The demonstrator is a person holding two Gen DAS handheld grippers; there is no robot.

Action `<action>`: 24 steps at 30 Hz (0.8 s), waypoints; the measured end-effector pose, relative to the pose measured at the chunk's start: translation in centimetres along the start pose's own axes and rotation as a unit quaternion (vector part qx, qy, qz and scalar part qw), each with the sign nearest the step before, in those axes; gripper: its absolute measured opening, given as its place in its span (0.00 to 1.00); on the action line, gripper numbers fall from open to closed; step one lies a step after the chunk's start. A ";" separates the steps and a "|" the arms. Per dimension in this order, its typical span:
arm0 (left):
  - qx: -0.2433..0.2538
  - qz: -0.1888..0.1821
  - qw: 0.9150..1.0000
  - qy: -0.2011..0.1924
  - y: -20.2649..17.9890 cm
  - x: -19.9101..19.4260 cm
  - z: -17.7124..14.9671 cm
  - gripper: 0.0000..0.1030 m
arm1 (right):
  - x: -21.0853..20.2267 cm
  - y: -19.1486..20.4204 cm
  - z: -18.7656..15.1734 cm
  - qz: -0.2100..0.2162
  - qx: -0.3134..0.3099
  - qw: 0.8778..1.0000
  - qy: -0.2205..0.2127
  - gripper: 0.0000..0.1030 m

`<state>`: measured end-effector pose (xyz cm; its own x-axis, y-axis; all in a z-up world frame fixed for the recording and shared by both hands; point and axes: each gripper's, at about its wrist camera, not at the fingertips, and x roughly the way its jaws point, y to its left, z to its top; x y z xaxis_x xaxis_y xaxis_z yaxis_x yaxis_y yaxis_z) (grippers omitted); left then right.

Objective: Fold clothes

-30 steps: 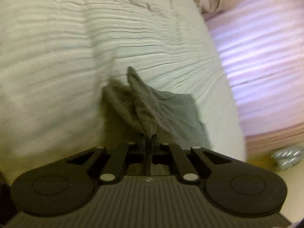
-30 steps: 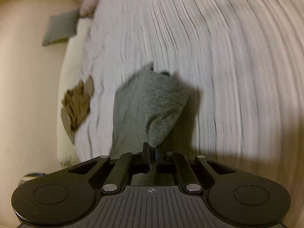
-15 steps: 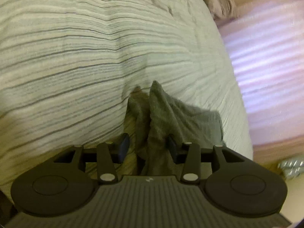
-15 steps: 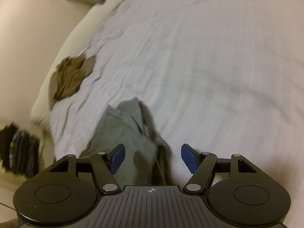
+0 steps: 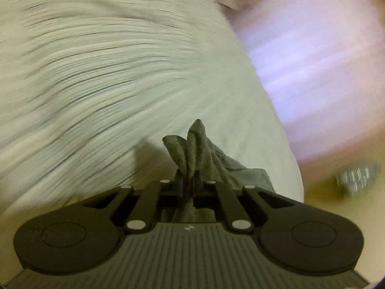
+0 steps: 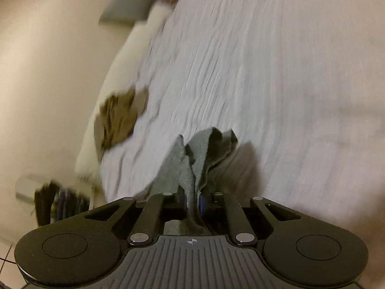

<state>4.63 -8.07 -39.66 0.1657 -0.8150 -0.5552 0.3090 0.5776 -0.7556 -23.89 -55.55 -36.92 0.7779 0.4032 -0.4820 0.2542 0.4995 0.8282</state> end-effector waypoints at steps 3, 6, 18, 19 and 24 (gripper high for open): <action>0.071 -0.029 0.996 0.041 -3.3 5.0 3.0 0.04 | -3.6 -0.7 -0.6 -0.041 0.022 0.997 -0.068 0.09; 0.129 0.015 0.989 0.067 -5.1 10.4 4.5 0.07 | -5.1 -2.1 -0.9 -0.108 0.045 0.987 -0.111 0.13; 0.267 0.058 0.952 0.140 -12.1 13.7 0.9 0.02 | 0.9 3.8 -1.1 -0.275 -0.161 0.947 -0.049 0.33; 0.280 0.053 0.946 0.153 -12.3 14.9 -0.2 0.02 | 2.5 4.2 -1.3 -0.276 -0.186 0.943 -0.030 0.33; 0.311 0.086 0.937 0.133 -10.3 19.4 -1.7 0.03 | 9.1 3.8 -0.6 -0.310 -0.280 0.909 0.018 0.33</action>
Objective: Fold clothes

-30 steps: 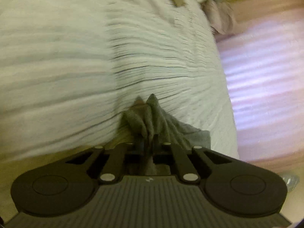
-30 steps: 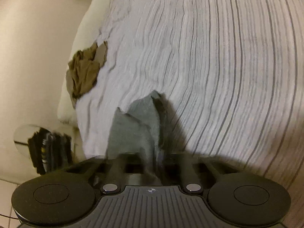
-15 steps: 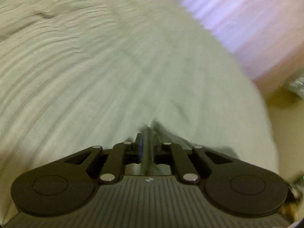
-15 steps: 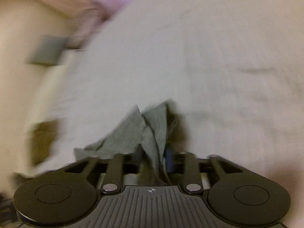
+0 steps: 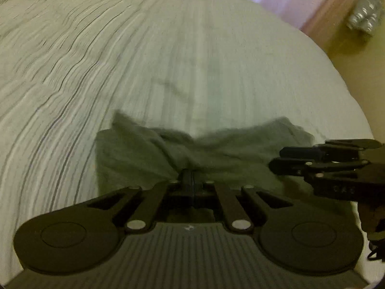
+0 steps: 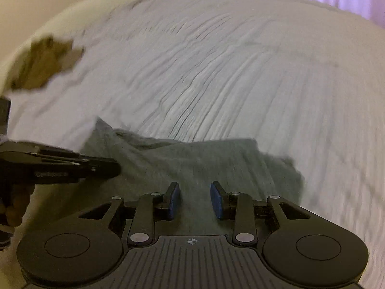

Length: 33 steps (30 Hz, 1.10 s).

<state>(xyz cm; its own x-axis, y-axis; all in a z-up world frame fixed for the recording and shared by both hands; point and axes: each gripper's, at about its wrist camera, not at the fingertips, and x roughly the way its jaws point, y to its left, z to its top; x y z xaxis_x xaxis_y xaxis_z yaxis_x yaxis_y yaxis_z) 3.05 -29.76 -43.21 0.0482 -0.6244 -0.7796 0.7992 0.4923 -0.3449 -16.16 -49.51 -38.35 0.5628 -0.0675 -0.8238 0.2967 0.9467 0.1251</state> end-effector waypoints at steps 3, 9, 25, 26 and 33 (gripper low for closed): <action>-0.012 0.023 0.999 -0.045 1.6 0.5 0.2 0.03 | 2.4 -0.5 -0.6 -0.059 -0.029 0.997 -0.029 0.33; -0.052 0.067 0.993 -0.082 4.4 0.5 1.5 0.02 | 2.5 -2.3 -2.6 -0.059 0.076 0.991 -0.091 0.32; 0.008 0.108 0.993 -0.041 -2.7 -7.4 -7.0 0.02 | -6.0 3.5 -9.1 -0.098 0.056 0.992 -0.060 0.31; -0.014 0.118 0.992 -0.045 -1.8 -7.5 -7.3 0.03 | -5.4 3.2 -10.1 -0.120 0.055 0.990 -0.055 0.31; -0.068 0.140 0.984 -0.089 -2.0 -14.3 -7.3 0.00 | -10.4 -0.2 -10.9 -0.128 0.159 0.976 -0.070 0.31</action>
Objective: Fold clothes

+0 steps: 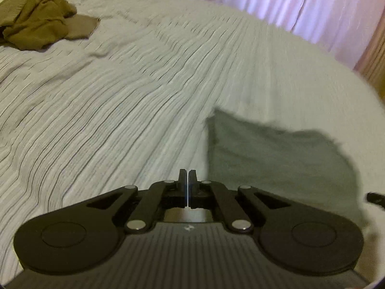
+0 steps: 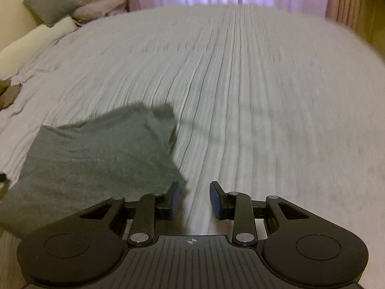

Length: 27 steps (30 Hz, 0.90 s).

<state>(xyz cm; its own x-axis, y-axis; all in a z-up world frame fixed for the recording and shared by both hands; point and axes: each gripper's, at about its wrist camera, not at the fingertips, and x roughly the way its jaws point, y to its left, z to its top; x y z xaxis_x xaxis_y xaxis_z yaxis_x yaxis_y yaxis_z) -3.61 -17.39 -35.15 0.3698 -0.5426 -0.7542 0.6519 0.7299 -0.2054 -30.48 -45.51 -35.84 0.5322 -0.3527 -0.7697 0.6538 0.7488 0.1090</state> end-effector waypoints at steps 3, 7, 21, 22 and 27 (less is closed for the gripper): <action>0.034 -0.036 0.999 -0.006 -2.9 -1.0 -0.9 0.00 | -1.6 3.1 -1.1 0.051 -0.016 0.998 -0.012 0.31; 0.052 -0.033 0.997 0.054 -4.9 0.9 -4.3 0.02 | 0.5 7.7 -4.4 0.064 -0.070 0.995 0.017 0.32; 0.020 0.037 0.984 0.172 -1.9 -9.4 -6.6 0.17 | -9.6 8.6 -9.4 0.004 0.034 0.990 0.135 0.70; 0.022 0.042 0.983 0.177 -1.9 -10.9 -6.7 0.20 | -10.9 9.2 -9.4 0.005 0.041 0.988 0.146 0.75; 0.034 0.044 0.984 0.167 -2.9 -18.1 -6.6 0.32 | -17.9 12.4 -9.0 0.004 0.026 0.984 0.174 0.75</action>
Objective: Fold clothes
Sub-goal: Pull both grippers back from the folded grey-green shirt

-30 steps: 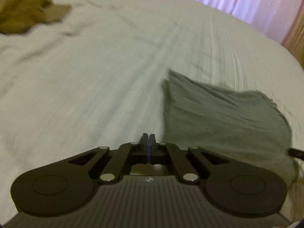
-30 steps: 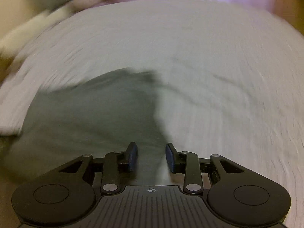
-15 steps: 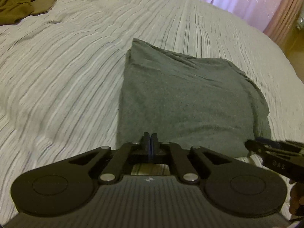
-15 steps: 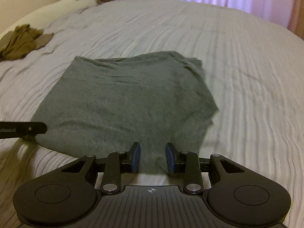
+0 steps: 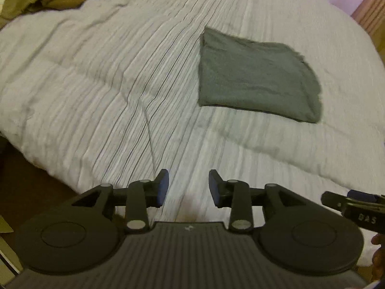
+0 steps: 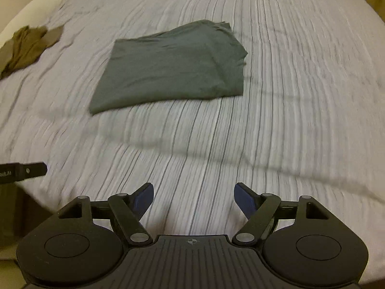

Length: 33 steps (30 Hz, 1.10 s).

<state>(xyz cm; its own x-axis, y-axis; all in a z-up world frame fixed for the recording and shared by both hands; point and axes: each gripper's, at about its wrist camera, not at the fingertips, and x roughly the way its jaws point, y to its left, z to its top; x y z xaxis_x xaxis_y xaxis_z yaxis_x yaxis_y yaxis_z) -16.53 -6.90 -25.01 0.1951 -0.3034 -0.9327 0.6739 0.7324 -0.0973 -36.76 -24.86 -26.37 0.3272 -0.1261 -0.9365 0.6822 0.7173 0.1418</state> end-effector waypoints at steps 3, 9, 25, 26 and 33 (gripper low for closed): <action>0.015 -0.009 1.000 -0.019 -0.6 -3.8 -0.6 0.33 | -3.4 0.9 -0.3 -0.004 0.008 1.000 -0.019 0.75; 0.047 -0.011 0.997 -0.066 -2.1 -10.3 -0.6 0.35 | -8.7 2.6 -0.2 -0.013 -0.005 0.998 -0.059 0.75; 0.029 0.008 0.995 -0.093 -6.9 -14.9 -1.4 0.39 | -13.9 1.5 -0.2 0.015 -0.055 0.996 -0.065 0.75; 0.024 0.011 0.996 -0.091 -7.4 -14.8 -1.6 0.39 | -14.1 1.1 -0.2 0.017 -0.061 0.996 -0.064 0.75; 0.006 0.023 0.996 -0.086 -11.1 -14.3 -3.6 0.39 | -14.6 -2.6 -0.5 0.032 -0.077 0.995 -0.058 0.75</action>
<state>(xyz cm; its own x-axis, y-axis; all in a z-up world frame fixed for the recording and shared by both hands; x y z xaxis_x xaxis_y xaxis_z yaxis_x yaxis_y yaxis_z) -29.33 -8.48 -11.81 0.3451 -0.3696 -0.8627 0.6692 0.7414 -0.0499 -43.61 -24.51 -13.24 0.4465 -0.1482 -0.8824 0.5519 0.8219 0.1413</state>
